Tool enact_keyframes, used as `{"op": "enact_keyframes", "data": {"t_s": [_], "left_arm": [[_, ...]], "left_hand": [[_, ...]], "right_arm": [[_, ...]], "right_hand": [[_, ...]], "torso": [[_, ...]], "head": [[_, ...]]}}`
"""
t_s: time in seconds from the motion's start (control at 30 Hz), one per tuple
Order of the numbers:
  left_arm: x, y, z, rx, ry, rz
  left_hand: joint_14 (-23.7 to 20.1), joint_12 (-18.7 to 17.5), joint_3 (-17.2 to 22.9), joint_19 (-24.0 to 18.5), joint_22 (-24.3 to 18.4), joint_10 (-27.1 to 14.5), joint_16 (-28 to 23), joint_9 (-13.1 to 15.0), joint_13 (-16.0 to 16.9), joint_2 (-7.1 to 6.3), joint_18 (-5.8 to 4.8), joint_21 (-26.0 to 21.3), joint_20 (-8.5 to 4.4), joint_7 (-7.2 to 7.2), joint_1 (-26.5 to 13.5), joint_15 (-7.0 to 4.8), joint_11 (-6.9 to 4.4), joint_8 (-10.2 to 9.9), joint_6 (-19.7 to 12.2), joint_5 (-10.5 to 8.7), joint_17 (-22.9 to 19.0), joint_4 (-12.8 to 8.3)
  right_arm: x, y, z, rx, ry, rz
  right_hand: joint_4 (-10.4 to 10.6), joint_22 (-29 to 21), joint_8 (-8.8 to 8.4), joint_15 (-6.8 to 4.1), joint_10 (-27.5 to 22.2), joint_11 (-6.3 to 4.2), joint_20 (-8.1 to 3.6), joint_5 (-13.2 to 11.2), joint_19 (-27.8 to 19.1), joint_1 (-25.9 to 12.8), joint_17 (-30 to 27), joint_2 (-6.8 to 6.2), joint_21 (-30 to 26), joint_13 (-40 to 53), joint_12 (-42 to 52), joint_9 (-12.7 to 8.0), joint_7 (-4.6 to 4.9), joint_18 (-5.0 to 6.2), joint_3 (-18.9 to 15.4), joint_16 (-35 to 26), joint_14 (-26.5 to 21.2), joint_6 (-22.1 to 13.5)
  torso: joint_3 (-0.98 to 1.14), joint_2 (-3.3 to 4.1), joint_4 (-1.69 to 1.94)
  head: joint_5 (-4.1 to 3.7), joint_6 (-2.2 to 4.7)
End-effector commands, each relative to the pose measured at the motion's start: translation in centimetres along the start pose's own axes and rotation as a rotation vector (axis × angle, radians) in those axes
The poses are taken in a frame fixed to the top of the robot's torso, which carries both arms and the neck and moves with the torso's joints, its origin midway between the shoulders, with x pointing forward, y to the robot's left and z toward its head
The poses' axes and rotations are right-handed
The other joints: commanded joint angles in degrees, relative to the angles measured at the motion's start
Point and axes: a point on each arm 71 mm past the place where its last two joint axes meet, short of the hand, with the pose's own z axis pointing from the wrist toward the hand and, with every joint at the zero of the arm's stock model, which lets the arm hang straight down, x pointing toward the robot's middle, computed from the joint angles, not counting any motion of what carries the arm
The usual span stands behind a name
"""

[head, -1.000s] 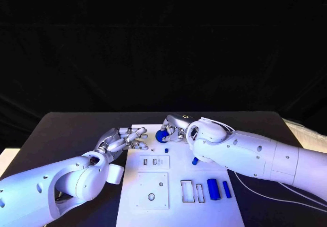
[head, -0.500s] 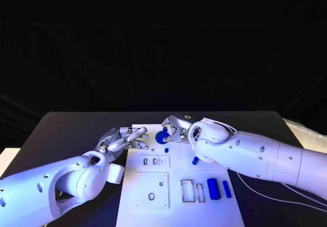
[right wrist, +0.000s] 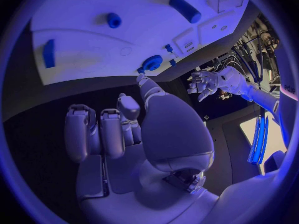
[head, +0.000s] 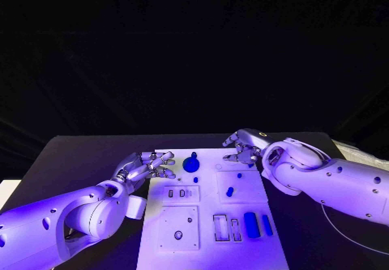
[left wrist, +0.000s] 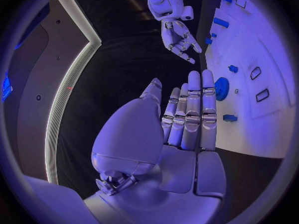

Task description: Assemble the parts on the task board

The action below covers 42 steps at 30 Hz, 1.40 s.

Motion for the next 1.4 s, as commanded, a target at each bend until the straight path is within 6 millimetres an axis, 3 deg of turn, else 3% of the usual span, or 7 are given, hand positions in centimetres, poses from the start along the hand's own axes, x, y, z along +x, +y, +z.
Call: {"op": "enact_keyframes", "data": {"t_s": [0.03, 0.2, 0.23, 0.33, 0.9, 1.17, 1.4], "left_arm": [[0.3, -0.2, 0.0, 0.01, 0.022, -0.012], [0.3, -0.1, 0.1, 0.01, 0.025, -0.014], [0.3, -0.1, 0.1, 0.01, 0.026, -0.014], [0.3, -0.1, 0.1, 0.009, 0.026, -0.014], [0.0, 0.1, 0.4, 0.006, 0.018, -0.011], [0.0, 0.1, 0.5, 0.006, 0.02, -0.012], [0.0, 0.2, 0.5, 0.005, 0.019, -0.011]], "left_hand": [[-0.13, -0.32, 0.11, 0.04, 0.06, -0.05, 0.09, 0.01, 0.09, 0.28, 0.41, 0.33, -0.09, 0.14, 0.32, 0.29, 0.17, -0.38, 0.03, -0.19, 0.07, -0.29], [-0.13, -0.32, 0.11, 0.04, 0.06, -0.05, 0.09, 0.01, 0.09, 0.28, 0.41, 0.33, -0.09, 0.14, 0.32, 0.29, 0.17, -0.38, 0.03, -0.19, 0.07, -0.29], [-0.13, -0.32, 0.11, 0.04, 0.06, -0.05, 0.09, 0.01, 0.09, 0.28, 0.41, 0.33, -0.09, 0.14, 0.32, 0.29, 0.17, -0.38, 0.03, -0.19, 0.07, -0.29], [-0.13, -0.32, 0.11, 0.04, 0.06, -0.05, 0.09, 0.01, 0.09, 0.28, 0.41, 0.33, -0.09, 0.14, 0.32, 0.29, 0.17, -0.38, 0.03, -0.19, 0.07, -0.29], [-0.24, -0.39, 0.07, -0.04, 0.11, -0.02, 0.03, 0.03, 0.12, 0.3, 0.41, 0.34, -0.08, 0.15, 0.35, 0.3, 0.19, -0.42, 0.05, -0.2, 0.27, -0.37], [-0.24, -0.39, 0.07, -0.04, 0.11, -0.02, 0.03, 0.03, 0.12, 0.3, 0.41, 0.34, -0.08, 0.15, 0.35, 0.3, 0.19, -0.42, 0.05, -0.2, 0.27, -0.37], [-0.24, -0.39, 0.07, -0.04, 0.11, -0.02, 0.03, 0.03, 0.12, 0.3, 0.41, 0.34, -0.08, 0.15, 0.35, 0.3, 0.19, -0.42, 0.05, -0.2, 0.27, -0.37]], "right_arm": [[-0.5, -1.2, -0.8, -0.007, -0.002, 0.08], [-1.1, -3.9, -2.0, -0.001, 0.019, 0.106], [-1.1, -4.3, -2.2, -0.003, 0.023, 0.111], [-1.0, -5.3, -2.6, -0.001, 0.035, 0.121], [0.9, -8.5, -3.1, 0.018, 0.09, 0.132], [1.3, -8.9, -2.6, 0.03, 0.098, 0.13], [1.9, -9.1, -2.3, 0.034, 0.114, 0.131]], "right_hand": [[0.02, 0.28, 0.21, -0.06, 0.37, -0.11, 0.16, 0.31, 0.35, 0.6, 1.46, 0.21, -0.11, 0.11, 0.32, 0.06, -0.04, -0.22, -0.42, -0.2, 3.36, 0.47], [-0.4, 0.6, 0.02, -0.13, 0.4, -0.17, 0.08, 0.35, 0.55, 1.44, 1.89, -0.02, 0.01, 0.22, 0.4, -0.04, -0.09, -0.29, -0.67, 0.0, 3.44, 0.6], [-0.55, 0.74, -0.04, -0.14, 0.51, -0.18, 0.05, 0.38, 0.64, 1.76, 2.05, 0.04, 0.07, 0.43, 0.62, -0.07, -0.09, -0.32, -0.66, 0.08, 3.47, 0.62], [-0.8, 0.91, -0.14, -0.15, 0.62, -0.18, 0.03, 0.43, 0.75, 2.23, 2.31, 0.04, 0.14, 0.66, 0.86, -0.11, -0.09, -0.36, -0.69, 0.21, 3.53, 0.64], [-1.38, 0.91, -0.31, -0.15, 0.53, -0.19, 0.01, 0.64, 0.73, 3.27, 2.49, 0.13, 0.14, 0.67, 0.78, -0.16, -0.07, -0.36, -0.76, 0.29, 3.55, 0.79], [-1.99, 0.96, -0.23, -0.18, 0.56, -0.23, -0.01, 0.34, 0.74, 4.43, 2.59, 0.91, 0.16, 0.84, 0.88, -0.12, -0.08, -0.37, -0.37, 0.33, 3.56, 1.43], [-2.93, 1.04, 0.18, -0.32, 0.7, -0.41, -0.11, -1.78, 0.75, 5.84, 2.77, 2.34, 0.19, 1.2, 1.17, -0.02, -0.23, -0.37, 0.97, 0.39, 3.58, 3.41]], "torso": [[0.36, -0.14, -0.71], [0.75, -0.18, -1.07], [0.67, -0.18, -1.0], [0.9, -0.22, -1.13], [0.72, -0.2, -0.92], [0.72, -0.21, -0.79], [0.72, -0.22, -0.89]], "head": [[-0.13, 0.01], [-0.38, -0.13], [-0.65, -0.18], [-0.61, -0.29], [-0.73, -0.65], [-0.85, -0.76], [-0.69, -0.88]]}}
